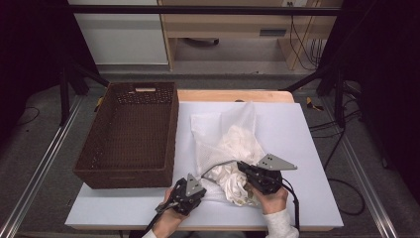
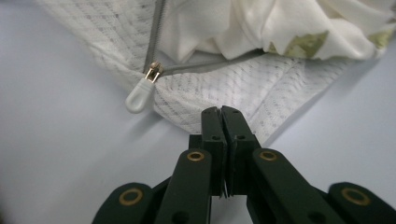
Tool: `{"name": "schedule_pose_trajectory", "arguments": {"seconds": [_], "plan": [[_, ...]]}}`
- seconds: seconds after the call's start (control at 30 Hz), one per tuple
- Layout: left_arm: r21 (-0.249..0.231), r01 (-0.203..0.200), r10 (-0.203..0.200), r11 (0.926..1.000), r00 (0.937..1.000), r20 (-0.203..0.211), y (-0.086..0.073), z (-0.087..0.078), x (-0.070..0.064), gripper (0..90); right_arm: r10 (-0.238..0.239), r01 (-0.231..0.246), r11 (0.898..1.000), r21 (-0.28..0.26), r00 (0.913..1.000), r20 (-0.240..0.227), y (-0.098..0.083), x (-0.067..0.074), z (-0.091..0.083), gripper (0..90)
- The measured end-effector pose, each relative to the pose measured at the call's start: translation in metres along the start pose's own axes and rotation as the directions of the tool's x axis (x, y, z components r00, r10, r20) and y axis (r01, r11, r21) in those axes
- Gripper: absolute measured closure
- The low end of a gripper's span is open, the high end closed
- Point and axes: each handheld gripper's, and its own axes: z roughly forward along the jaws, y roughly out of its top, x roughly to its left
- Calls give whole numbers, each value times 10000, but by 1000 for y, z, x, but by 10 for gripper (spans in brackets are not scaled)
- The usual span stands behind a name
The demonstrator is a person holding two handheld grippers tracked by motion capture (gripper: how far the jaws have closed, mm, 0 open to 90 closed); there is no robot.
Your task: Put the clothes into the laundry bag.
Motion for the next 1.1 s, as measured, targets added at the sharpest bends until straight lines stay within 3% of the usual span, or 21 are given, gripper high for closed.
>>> {"name": "schedule_pose_trajectory", "arguments": {"seconds": [0.1, 0.23, 0.37, 0.57, 0.67, 0.73, 0.87, 1.0, 1.1], "plan": [[-353, 130, -126, 9993, 9999, 117, -9, -17, 1, 877, -58, 58, 10000, -1, 10000, 22, 0, 0, 0, 887], [-89, 15, -14, 10000, 10000, 47, -16, -13, -3, 876, -82, 82, 9999, 63, 10000, -3, -1, 3, 2, 875], [-192, 108, -107, 9998, 9999, 87, -17, -11, -1, 874, -10, 10, 10000, 0, 10000, 80, 0, 4, -1, 730], [-302, 238, -236, 9993, 9997, 72, -18, -9, 0, 873, 119, -117, 9990, -429, 9999, 47, 4, 7, -22, 480], [-401, 359, -356, 9986, 9993, 76, -17, -10, 2, 873, 111, -115, 9994, -330, 9999, -94, 1, 16, -36, 383], [-450, 445, -440, 9980, 9990, 113, -17, -11, 3, 874, 114, -113, 9999, 85, 9999, -98, -8, 22, -40, 367], [-496, 436, -431, 9978, 9990, 117, -16, -12, 3, 874, 320, -294, 9924, 1198, 9993, -198, -33, 29, -30, 410], [-501, 432, -427, 9978, 9990, 104, -16, -13, 2, 876, 406, -408, 9856, 1640, 9992, 48, -40, 26, -9, 569], [-498, 381, -376, 9980, 9992, 101, -16, -15, 2, 877, -43, -35, 9807, 1953, 9992, 397, -36, 31, 6, 719]]}}
